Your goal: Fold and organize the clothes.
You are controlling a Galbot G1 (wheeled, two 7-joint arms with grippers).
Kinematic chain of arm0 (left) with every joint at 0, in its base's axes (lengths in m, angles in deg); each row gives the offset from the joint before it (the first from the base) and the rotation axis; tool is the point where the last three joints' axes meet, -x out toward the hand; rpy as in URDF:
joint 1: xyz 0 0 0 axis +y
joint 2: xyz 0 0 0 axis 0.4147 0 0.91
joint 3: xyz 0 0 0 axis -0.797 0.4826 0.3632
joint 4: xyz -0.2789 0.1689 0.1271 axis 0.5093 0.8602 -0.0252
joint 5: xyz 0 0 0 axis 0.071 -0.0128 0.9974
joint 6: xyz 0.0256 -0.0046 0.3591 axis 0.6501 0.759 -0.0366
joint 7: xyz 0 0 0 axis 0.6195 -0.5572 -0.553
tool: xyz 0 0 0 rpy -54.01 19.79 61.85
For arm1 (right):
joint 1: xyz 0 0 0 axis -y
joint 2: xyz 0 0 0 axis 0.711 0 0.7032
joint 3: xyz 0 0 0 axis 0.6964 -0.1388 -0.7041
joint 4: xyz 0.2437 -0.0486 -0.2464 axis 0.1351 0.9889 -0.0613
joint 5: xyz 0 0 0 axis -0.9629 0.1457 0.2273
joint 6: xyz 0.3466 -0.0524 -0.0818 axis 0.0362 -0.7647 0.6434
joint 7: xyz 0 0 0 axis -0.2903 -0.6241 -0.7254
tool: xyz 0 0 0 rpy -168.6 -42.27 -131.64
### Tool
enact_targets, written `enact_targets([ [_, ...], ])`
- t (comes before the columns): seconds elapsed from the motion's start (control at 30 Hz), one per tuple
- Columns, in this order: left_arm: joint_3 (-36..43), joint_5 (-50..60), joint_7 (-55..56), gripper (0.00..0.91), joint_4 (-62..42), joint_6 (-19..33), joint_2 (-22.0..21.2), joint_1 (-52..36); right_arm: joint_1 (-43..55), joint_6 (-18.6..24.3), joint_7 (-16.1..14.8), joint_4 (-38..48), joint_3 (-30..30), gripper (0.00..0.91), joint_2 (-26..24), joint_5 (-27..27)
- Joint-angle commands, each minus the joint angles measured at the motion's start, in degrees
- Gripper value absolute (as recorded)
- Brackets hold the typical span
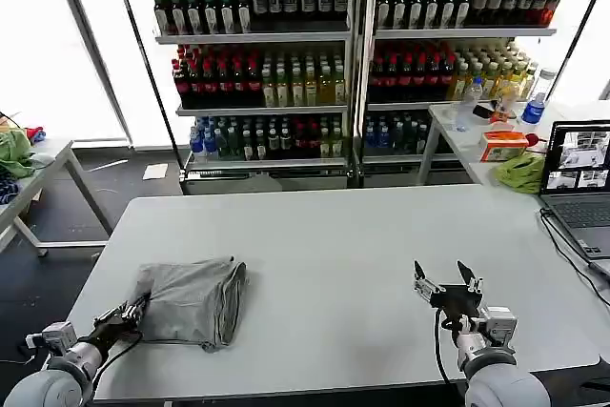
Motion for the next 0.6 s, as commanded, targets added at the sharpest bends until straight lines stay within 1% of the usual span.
enact_targets([
  [0.03, -1.7, 0.7, 0.2, 0.0, -0.4, 0.8, 0.8, 0.2, 0.3, -0.1, 0.0, 0.1, 0.1, 0.907, -0.2, -0.1],
  [0.13, -3.9, 0.5, 0.3, 0.0, -0.4, 1.0, 2.0, 0.4, 0.5, -0.1, -0.1, 0.3, 0.2, 0.907, -0.5, -0.3],
  [0.3, -11.0, 0.1, 0.5, 0.0, 0.4, 0.9, 4.2, 1.1, 1.2, -0.1, -0.1, 0.7, 0.2, 0.907, -0.9, -0.7],
  [0.6, -21.0, 0.6, 0.2, 0.0, 0.8, 0.6, 11.1, 2.6, 2.4, -0.1, -0.2, 1.4, -1.0, 0.907, -0.8, -0.8],
])
